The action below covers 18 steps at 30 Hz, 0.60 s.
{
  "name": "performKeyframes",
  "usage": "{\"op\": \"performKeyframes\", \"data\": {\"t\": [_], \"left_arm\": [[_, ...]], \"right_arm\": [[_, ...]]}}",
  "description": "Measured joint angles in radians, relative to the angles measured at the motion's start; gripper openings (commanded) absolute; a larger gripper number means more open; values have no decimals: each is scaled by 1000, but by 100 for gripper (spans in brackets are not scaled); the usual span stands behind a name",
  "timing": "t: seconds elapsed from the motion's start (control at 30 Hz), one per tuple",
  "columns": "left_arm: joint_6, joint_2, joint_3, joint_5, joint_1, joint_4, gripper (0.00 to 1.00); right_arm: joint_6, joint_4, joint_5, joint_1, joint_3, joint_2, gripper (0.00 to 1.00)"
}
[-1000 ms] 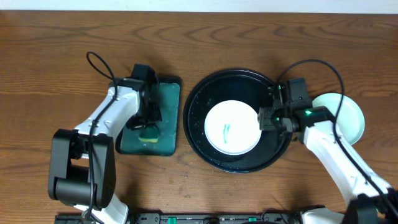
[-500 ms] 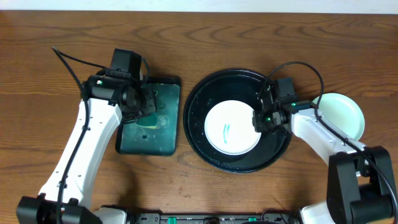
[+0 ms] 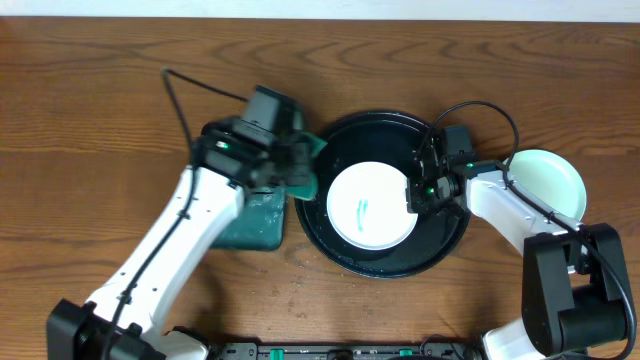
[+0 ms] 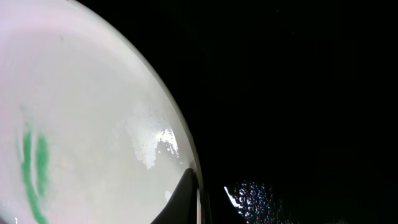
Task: Clean dirty plates on tray and stack at the side
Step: 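Scrub the white plate with the sponge while the right gripper holds it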
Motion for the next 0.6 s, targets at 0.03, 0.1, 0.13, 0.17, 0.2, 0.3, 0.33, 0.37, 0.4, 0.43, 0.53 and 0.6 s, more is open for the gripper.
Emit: {"op": "performKeyframes", "data": {"t": [0.03,0.1,0.13,0.17,0.2,0.3,0.33,0.37,0.4,0.43,0.53,0.6], "left_arm": [[-9,7,0,3,-34,31,7],[-26,31,0,5,-90,91,7],[-38,54,0,6,-124,119,7],[-48,73,0,8,-147,140,7],[-63,101,0,9,-174,161,8],[-111,201,0,13,-236,194,7],[-133,235,0,14,-247,196,7],[-156,267,0,17,-254,196,7],[-183,304,0,21,-258,196,7],[-208,341,0,25,-258,197,7],[-233,414,-1,20,-254,203,7],[-229,444,0,10,-251,207,7]], "right_arm": [[0,-1,-3,-2,1,0,1],[1,-4,-9,-5,2,2,1],[2,-5,-9,-5,3,2,1],[2,-5,-9,-5,3,3,1],[3,-7,-10,-5,4,3,1],[3,-12,-10,-5,6,4,1],[3,-13,-10,-5,6,4,1],[3,-15,-10,-5,6,5,1],[3,-16,-10,-5,7,5,1],[3,-16,-11,-5,7,5,1],[4,-16,-11,-5,8,5,1],[4,-18,-14,-5,8,5,1]]}}
